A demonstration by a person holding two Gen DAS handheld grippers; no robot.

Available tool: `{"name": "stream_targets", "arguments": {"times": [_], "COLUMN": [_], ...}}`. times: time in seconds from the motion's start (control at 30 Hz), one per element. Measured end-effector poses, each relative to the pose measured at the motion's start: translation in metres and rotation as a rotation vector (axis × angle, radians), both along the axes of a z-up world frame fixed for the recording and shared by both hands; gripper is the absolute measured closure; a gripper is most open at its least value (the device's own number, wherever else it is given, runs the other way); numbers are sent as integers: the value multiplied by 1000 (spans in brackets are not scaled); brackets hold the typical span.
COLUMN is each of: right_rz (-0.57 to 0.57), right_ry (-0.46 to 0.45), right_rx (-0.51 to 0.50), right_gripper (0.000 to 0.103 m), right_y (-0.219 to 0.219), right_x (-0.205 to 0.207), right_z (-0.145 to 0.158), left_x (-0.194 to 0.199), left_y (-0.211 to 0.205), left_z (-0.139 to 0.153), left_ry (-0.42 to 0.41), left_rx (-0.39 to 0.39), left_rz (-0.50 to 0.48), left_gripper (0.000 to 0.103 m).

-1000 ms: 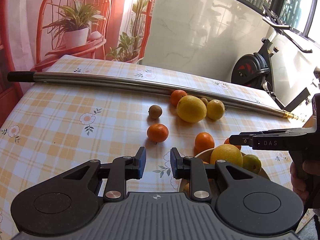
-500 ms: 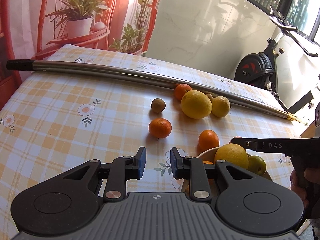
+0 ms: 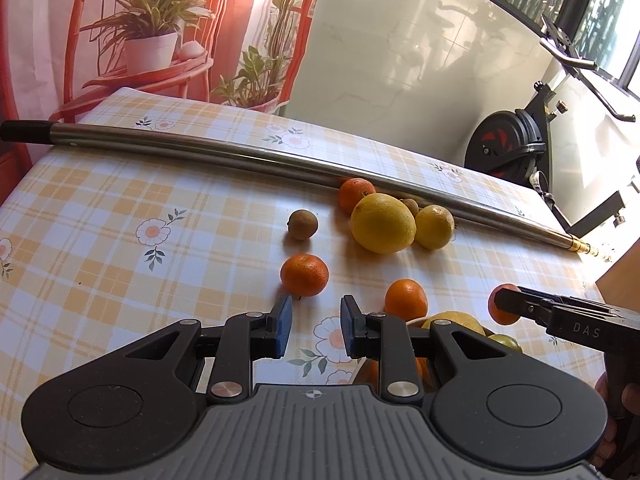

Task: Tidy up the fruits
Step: 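Grasp an orange tangerine with the right tool while the left tool grasps a second brown kiwi, then carry the tangerine in the right tool while the left tool carries the kiwi into the plate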

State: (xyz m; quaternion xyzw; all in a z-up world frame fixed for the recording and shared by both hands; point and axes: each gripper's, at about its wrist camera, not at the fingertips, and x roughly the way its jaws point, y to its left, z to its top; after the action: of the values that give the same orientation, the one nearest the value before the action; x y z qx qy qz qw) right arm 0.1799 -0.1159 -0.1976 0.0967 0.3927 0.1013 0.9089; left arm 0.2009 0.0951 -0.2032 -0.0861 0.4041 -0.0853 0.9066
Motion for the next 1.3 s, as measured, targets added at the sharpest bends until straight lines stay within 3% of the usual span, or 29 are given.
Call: {"name": "stream_targets", "arguments": {"times": [0.3, 0.63, 1.07, 1.3], "right_rz": [-31, -49, -56, -54], "right_ry": [-41, -44, -45, -49], "right_rx": [-1, 15, 29, 26], "right_gripper": [70, 70, 70, 70], "right_y": [-10, -17, -21, -19], "right_x": [-12, -21, -25, -30], "right_z": [6, 3, 1, 4], "left_x": [61, 107, 116, 86], "left_y": [2, 0, -4, -11], "left_z": [2, -29, -39, -14], "left_ry": [13, 109, 126, 44], "left_rx": [-49, -94, -44, 15], "left_rz": [58, 110, 105, 43], "left_gripper": [76, 76, 76, 77]}}
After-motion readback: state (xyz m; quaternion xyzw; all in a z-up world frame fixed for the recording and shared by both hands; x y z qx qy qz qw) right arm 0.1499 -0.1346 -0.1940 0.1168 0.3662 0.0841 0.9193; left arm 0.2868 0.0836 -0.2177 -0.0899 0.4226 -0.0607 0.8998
